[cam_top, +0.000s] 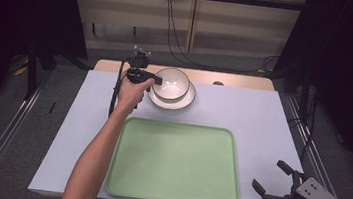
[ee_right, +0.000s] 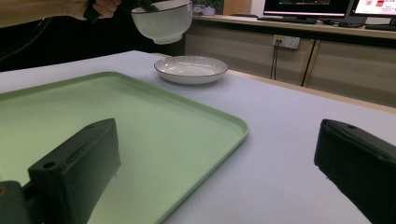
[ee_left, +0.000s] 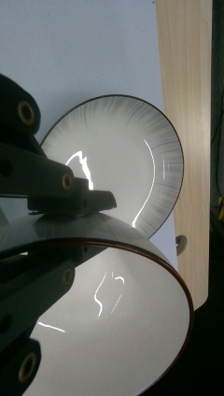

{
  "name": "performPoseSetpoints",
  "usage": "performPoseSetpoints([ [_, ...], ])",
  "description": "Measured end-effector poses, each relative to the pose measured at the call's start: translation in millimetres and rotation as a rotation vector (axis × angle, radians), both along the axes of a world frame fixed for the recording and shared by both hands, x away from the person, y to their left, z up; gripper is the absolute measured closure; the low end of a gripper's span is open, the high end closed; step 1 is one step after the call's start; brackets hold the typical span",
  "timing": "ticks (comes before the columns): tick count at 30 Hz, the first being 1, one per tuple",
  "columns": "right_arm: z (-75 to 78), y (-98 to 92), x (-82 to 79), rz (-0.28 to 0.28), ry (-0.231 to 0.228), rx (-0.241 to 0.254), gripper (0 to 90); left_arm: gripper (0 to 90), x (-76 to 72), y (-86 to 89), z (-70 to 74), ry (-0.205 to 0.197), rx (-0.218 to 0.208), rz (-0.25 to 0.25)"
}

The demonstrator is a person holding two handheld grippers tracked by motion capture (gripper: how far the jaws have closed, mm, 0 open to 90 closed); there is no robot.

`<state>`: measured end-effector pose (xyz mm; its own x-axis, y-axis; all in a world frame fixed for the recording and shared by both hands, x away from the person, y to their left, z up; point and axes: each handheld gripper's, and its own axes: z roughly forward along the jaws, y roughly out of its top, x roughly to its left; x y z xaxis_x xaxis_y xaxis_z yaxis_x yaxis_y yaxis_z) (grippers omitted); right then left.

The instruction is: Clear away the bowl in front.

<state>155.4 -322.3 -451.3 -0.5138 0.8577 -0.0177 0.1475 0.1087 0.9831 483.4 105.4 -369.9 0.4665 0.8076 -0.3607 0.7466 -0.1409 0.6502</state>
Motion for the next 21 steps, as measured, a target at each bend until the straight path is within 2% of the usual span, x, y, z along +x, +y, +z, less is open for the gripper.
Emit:
performPoseSetpoints([
  [4, 0.1, -0.1, 0.0, -0.006, 0.000, 0.001, 0.0, 82.0, -4.7, -2.1, 2.1, -0.004, -0.010, -0.013],
  [8, 0.1, 0.0, -0.1, -0.006, 0.000, 0.002, 0.0, 82.0, -10.7, -5.2, 5.3, -0.011, 0.009, -0.046],
  [9, 0.1, 0.1, 0.0, -0.006, 0.000, 0.002, 0.0, 82.0, -13.7, -7.2, 5.8, -0.018, -0.006, -0.052],
  [10, 0.1, 0.0, 0.2, -0.006, -0.003, 0.001, 0.0, 82.0, -13.7, -7.2, 5.8, -0.018, -0.006, -0.052],
  [11, 0.1, 0.2, 0.1, -0.004, 0.000, 0.001, 0.0, 82.0, -17.3, -7.7, 7.3, -0.036, -0.005, -0.055],
  [21, 0.2, 0.9, 0.2, -0.002, -0.001, 0.005, 0.0, 82.0, -33.1, -15.7, 8.4, -0.029, -0.003, -0.105],
])
